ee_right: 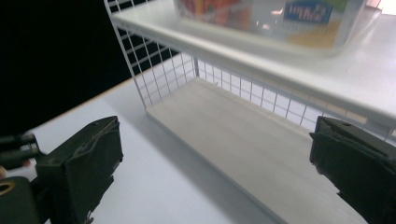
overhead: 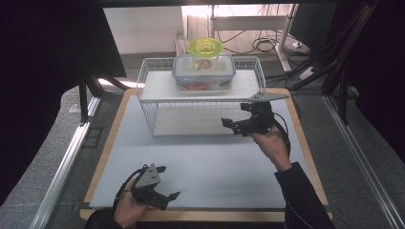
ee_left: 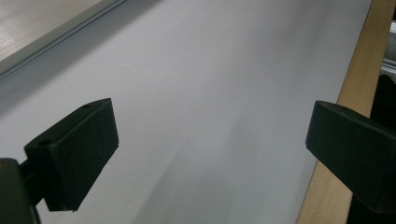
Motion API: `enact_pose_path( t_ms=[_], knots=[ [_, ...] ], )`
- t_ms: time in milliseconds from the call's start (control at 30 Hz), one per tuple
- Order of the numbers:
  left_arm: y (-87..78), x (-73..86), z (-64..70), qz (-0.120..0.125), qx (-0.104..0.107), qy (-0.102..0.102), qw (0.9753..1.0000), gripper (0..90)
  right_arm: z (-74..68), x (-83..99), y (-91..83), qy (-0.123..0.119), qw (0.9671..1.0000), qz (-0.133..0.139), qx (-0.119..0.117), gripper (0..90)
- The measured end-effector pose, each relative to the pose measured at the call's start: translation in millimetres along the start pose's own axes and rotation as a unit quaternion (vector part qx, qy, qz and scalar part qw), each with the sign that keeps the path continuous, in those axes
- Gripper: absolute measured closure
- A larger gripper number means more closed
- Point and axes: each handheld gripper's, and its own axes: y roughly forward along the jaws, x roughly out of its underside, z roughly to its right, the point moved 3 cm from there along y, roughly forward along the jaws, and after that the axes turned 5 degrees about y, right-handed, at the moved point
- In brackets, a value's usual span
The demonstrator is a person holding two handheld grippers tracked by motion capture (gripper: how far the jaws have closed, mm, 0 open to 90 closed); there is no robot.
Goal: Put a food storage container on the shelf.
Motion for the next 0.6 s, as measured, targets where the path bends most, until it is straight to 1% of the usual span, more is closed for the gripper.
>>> enact_pose_path(
  t_ms=[67, 133, 200, 267, 333, 400, 500, 600],
  knots=[
    [0.2, -0.3, 0.4, 0.004, -0.001, -0.004, 1.0000, 2.4, 0.7, 9.2, -0.3, -0.007, 1.0000, -0.003, 0.005, 0.7],
    [0.4, -0.2, 0.6, 0.003, 0.001, -0.002, 1.0000, 2.5, 1.7, 18.1, -0.9, -0.014, 0.9998, -0.002, 0.011, 0.0],
    [0.3, -0.5, 1.1, 0.003, 0.001, -0.001, 1.0000, 2.5, 2.7, 26.1, -1.6, -0.012, 0.9998, 0.002, 0.015, 0.0],
    [0.0, -0.4, 1.4, 0.004, 0.003, 0.000, 1.0000, 2.4, 3.2, 32.3, -1.2, -0.012, 0.9998, -0.010, 0.013, 0.0],
    [-0.4, -0.4, 1.1, 0.004, 0.002, 0.001, 1.0000, 2.4, 2.7, 37.7, -2.6, -0.015, 0.9997, -0.009, 0.015, 0.0],
    [-0.9, -0.4, 1.0, 0.006, 0.003, -0.001, 1.0000, 2.5, 1.1, 42.9, -4.5, -0.016, 0.9997, -0.014, 0.012, 0.0],
    [-1.1, -0.2, 1.0, 0.006, 0.004, -0.001, 1.0000, 2.5, -2.1, 47.7, -8.7, -0.033, 0.9993, -0.010, 0.018, 0.0],
    [-1.4, -0.5, 1.3, 0.004, 0.005, -0.001, 1.0000, 2.8, -6.4, 52.7, -13.2, -0.039, 0.9989, -0.010, 0.022, 0.0]
  ],
)
